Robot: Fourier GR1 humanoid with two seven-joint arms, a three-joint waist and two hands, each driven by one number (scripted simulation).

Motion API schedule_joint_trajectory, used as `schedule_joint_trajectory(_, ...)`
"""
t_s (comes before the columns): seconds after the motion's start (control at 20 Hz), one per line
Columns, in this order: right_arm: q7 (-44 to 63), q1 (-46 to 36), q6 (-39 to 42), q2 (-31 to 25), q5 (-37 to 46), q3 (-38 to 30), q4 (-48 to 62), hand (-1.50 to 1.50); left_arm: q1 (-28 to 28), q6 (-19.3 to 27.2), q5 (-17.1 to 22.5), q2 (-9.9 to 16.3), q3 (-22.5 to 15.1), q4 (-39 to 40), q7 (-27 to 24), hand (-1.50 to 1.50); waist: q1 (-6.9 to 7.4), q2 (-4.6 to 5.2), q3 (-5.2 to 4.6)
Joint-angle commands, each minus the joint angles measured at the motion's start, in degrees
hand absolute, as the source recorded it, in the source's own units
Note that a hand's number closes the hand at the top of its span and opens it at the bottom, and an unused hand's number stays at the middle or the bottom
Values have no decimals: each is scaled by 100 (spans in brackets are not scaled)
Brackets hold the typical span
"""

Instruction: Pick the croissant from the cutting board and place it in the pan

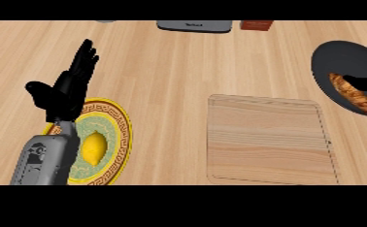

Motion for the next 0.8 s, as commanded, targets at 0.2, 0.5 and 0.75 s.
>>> schedule_joint_trajectory(0.2, -766, 94, 680, -74, -416, -355, 466, -150, -59, -147, 119, 131, 111, 38, 17, 0, 18, 16, 7)
schedule_joint_trajectory(0.5, -1672, 146, 442, -70, -1205, -1100, 248, -150, 326, 11, -21, -21, 8, -100, -144, 0, -110, -80, -6)
schedule_joint_trajectory(0.75, -2262, 475, 1547, -328, -1832, -1580, 436, -150, 72, -124, 145, 284, 305, 37, 86, 0, -295, -135, -22)
